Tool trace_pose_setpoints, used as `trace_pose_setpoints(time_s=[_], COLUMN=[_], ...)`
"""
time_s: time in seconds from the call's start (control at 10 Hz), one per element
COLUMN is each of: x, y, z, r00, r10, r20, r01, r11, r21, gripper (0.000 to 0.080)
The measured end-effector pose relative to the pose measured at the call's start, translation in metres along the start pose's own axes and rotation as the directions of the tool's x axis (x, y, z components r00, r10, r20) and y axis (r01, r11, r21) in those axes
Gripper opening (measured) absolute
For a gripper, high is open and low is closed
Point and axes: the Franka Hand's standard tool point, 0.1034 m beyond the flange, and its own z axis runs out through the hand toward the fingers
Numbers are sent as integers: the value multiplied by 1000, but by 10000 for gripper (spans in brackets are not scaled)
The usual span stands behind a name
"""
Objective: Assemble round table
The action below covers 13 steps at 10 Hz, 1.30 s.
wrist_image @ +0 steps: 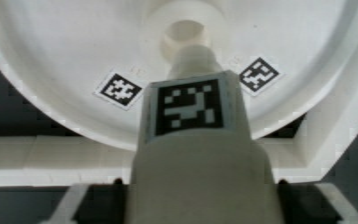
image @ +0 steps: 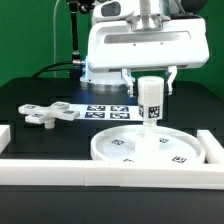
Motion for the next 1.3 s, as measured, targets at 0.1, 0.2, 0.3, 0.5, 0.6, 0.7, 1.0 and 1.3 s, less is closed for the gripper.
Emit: trace_pose_setpoints(time_s=[0.1,0.2,0.3,0.5,0.6,0.7,1.0,1.3], x=[-3,-5,-7,-7,-8,-10,-15,-14], y=[1,1,1,2,2,2,2,1], z=[3,5,6,8,10,13,19,19], r00=[1000,1000,1000,1000,1000,1000,999,1000], r10=[1,2,2,3,4,5,6,4], r20=[7,12,15,16,19,24,32,21], r01=[-1,-2,-2,-3,-4,-5,-6,-4], r11=[1000,1000,1000,1000,1000,1000,1000,1000], r21=[0,0,0,-1,0,0,1,-2], gripper=[410,410,410,410,410,410,410,410])
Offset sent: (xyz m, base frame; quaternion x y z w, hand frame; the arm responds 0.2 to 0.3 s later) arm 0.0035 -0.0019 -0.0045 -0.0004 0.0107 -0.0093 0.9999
